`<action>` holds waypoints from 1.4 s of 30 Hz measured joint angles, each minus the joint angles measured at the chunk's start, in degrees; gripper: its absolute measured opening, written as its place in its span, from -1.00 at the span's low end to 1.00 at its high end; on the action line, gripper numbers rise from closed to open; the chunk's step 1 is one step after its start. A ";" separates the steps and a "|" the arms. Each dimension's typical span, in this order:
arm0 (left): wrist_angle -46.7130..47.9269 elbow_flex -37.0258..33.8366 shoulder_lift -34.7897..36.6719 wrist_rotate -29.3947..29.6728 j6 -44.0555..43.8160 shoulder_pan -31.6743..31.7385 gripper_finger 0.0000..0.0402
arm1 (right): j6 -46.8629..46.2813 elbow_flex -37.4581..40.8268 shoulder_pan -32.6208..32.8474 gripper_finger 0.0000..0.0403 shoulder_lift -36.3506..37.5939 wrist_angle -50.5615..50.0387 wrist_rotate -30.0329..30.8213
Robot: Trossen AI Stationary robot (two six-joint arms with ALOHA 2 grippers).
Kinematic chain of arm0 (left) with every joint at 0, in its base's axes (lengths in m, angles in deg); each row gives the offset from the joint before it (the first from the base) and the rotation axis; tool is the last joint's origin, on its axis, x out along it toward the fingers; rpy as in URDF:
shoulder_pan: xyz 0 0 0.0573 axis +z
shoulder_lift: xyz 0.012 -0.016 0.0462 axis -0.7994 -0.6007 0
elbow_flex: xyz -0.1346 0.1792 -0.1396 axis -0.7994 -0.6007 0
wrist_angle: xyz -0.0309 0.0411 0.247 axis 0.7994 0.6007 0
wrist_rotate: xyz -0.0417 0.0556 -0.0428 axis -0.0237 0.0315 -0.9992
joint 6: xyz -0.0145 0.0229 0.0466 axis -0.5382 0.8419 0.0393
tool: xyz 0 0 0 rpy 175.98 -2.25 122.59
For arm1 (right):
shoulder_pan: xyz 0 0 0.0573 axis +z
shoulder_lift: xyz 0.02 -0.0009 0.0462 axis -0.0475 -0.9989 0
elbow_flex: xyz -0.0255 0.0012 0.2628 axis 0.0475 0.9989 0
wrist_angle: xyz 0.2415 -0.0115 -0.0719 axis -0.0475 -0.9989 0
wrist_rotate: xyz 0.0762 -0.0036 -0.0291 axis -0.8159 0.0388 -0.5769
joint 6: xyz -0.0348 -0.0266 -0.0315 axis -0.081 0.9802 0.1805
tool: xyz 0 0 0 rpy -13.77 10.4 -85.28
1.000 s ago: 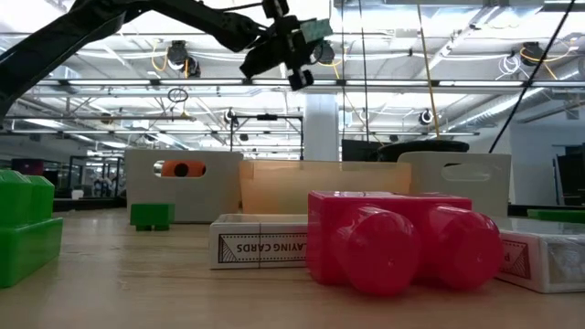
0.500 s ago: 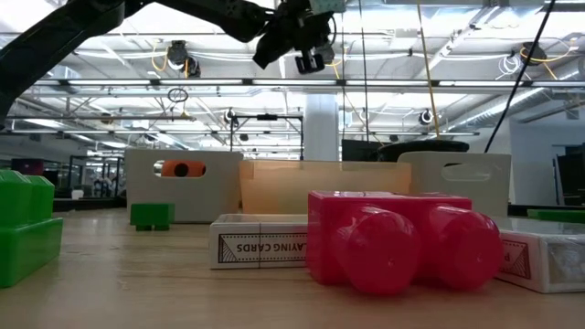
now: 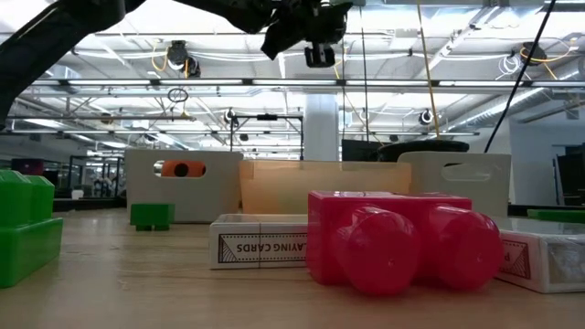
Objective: Pick & Place Toys
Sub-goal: Put the light blue game piece into the orange bin
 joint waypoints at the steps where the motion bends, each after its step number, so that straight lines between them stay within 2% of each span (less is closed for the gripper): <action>1: 0.02 0.00 0.16 0.08 -0.12 -0.27 -0.32 | -1.09 0.00 -0.04 0.04 0.00 -1.74 0.01; 6: -1.33 0.00 0.36 0.58 -1.12 -0.94 -0.25 | -3.91 0.34 -0.14 0.04 0.00 -2.74 0.00; 14: -2.98 0.00 0.38 1.39 -2.72 0.22 -0.34 | -2.16 6.40 -1.48 0.04 0.00 -2.26 0.19; 16: -2.98 0.00 0.38 1.41 -2.74 0.53 -0.31 | -0.23 8.63 -2.25 0.04 -0.02 2.37 1.29; 19: -3.01 0.00 0.38 1.40 -2.72 0.68 -0.24 | 7.48 12.59 -3.42 0.04 -0.02 16.56 4.59; 22: -2.98 0.00 0.38 1.50 -2.76 0.83 -0.24 | 14.23 15.74 -4.67 0.04 -0.04 28.69 4.55; 28: -2.78 0.00 0.38 1.98 -2.95 1.35 -0.34 | 16.07 17.09 -7.53 0.04 0.00 30.76 4.50; 35: -2.88 0.00 0.38 0.98 -2.91 1.25 -0.24 | 18.04 17.09 -9.94 0.04 -0.02 36.28 4.52; 42: -2.91 0.00 0.40 1.11 -2.94 1.37 -0.33 | 18.16 17.09 -11.97 0.03 0.00 36.56 0.04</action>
